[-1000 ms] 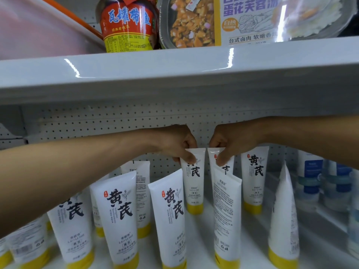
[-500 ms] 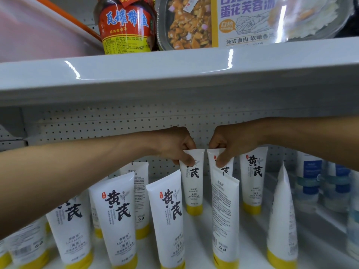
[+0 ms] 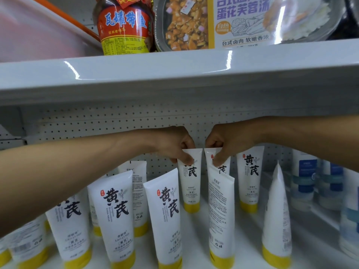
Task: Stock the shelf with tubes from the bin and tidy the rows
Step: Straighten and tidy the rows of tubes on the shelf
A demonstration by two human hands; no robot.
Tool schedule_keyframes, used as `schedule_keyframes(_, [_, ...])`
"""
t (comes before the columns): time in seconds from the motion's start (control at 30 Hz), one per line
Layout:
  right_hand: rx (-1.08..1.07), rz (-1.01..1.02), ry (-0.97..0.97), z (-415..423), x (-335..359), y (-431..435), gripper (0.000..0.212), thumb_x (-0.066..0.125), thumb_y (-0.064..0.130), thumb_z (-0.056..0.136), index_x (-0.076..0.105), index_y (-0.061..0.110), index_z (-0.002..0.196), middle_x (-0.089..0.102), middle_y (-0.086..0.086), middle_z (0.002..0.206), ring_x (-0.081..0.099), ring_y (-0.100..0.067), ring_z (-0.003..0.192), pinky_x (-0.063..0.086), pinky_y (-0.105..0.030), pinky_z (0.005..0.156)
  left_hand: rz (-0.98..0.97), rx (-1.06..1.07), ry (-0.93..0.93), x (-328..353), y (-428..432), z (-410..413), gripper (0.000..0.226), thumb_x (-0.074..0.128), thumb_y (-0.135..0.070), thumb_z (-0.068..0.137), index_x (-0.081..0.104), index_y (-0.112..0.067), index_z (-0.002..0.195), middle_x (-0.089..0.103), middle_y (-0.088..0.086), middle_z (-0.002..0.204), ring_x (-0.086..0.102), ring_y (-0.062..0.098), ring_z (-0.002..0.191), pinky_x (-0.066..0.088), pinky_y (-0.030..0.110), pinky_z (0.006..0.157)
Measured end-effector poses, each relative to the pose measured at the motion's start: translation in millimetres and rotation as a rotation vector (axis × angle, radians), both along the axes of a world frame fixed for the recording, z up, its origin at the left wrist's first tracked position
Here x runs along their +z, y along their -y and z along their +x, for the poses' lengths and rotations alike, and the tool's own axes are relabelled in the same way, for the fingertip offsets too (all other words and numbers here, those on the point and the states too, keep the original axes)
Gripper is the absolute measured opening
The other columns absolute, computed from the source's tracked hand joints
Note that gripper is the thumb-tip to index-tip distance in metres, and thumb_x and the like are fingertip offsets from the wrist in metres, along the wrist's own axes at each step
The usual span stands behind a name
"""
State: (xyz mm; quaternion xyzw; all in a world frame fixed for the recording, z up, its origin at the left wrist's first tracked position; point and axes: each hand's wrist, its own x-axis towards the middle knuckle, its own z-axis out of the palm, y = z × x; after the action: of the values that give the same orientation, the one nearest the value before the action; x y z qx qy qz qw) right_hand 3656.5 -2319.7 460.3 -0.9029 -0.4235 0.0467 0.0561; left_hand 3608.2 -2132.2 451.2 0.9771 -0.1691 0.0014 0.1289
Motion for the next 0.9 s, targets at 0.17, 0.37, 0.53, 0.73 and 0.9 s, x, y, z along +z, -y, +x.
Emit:
schedule_keyframes(0.17, [0.045,0.135,-0.014,-5.8,7.7,0.5,0.020,0.071,0.025,0.084,0.070,0.018,0.102,0.074,0.008,0.095,0.069,-0.005,0.088,0.056,-0.022,0.082,-0.079,0.044,0.078,20.4,-9.1,-17.2,0.030,0.074,-0.032,0.083,0.069,-0.029,0.113,0.073,-0.017,0.104,0.065,-0.004,0.097,0.049,0.019,0.094])
schedule_keyframes(0.37, [0.012,0.122,0.033,-11.5,15.3,-8.2,0.028,0.069,0.036,0.084,0.066,0.024,0.110,0.069,0.014,0.104,0.066,-0.002,0.095,0.053,-0.024,0.089,-0.073,0.047,0.169,44.1,-53.3,-68.1,0.026,0.071,-0.046,0.078,0.072,-0.039,0.103,0.071,-0.025,0.096,0.063,-0.009,0.093,0.046,0.011,0.081])
schedule_keyframes(0.53, [0.014,0.093,0.009,-16.3,12.9,-28.6,0.026,0.070,0.035,0.084,0.066,0.025,0.108,0.071,0.012,0.104,0.068,-0.003,0.091,0.056,-0.026,0.087,0.240,0.087,0.015,30.5,-79.3,-80.3,0.019,0.076,-0.046,0.075,0.070,-0.047,0.093,0.057,0.002,0.072,0.049,0.014,0.065,0.039,0.023,0.064])
schedule_keyframes(0.73, [0.017,0.019,0.022,-21.0,5.0,-55.4,0.023,0.068,0.030,0.086,0.068,0.018,0.106,0.074,0.007,0.100,0.070,-0.009,0.091,0.057,-0.033,0.088,0.302,0.014,0.073,20.4,-71.4,-68.1,0.011,0.066,-0.026,0.089,0.073,-0.031,0.098,0.055,-0.016,0.055,0.047,-0.001,0.050,0.036,0.014,0.053])
schedule_keyframes(0.9, [-0.013,-0.019,0.083,-23.5,2.8,-66.4,0.024,0.067,0.026,0.087,0.068,0.014,0.108,0.072,0.003,0.103,0.068,-0.012,0.093,0.055,-0.034,0.089,0.180,0.057,-0.003,17.7,-66.7,-62.0,0.023,0.051,-0.030,0.096,0.073,-0.025,0.093,0.074,-0.006,0.086,0.070,0.010,0.076,0.058,0.024,0.070])
